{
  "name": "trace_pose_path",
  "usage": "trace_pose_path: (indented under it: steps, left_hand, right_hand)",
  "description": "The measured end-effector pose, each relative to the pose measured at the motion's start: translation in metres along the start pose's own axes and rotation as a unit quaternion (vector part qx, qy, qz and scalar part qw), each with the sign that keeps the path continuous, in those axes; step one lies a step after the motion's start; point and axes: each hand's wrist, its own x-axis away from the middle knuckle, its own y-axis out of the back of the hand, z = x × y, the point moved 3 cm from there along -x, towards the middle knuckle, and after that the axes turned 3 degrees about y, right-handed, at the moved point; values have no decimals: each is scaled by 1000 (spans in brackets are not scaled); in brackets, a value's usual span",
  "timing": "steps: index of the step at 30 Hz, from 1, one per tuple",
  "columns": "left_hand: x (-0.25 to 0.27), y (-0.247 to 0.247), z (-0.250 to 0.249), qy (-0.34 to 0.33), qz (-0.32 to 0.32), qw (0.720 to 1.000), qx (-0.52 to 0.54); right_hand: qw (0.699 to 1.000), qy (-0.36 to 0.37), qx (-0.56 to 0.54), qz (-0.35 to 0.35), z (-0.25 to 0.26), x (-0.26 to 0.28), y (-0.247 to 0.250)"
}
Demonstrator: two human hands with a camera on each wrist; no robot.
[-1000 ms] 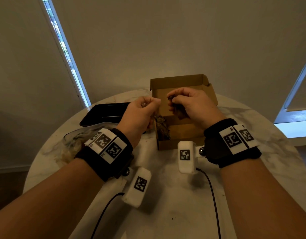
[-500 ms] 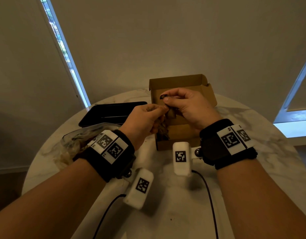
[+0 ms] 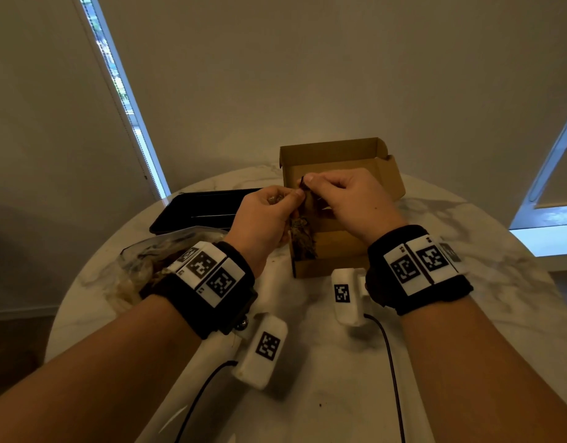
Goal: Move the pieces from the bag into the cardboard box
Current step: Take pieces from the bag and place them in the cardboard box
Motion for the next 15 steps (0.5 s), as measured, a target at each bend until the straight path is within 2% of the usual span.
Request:
trace_pose_path:
  steps: [5,11,15]
  left_hand:
    - [1,1,4,-3,-5,1000,-29]
    - [1,1,6,0,-8,998,-57]
    - [1,6,8,36,-26,994,-100]
  right_hand:
    - [999,-5,-33,0,-1,-1,2]
    - [993,-54,-102,29,0,-2,4]
    - [996,-68,-50,31,-1,-8,4]
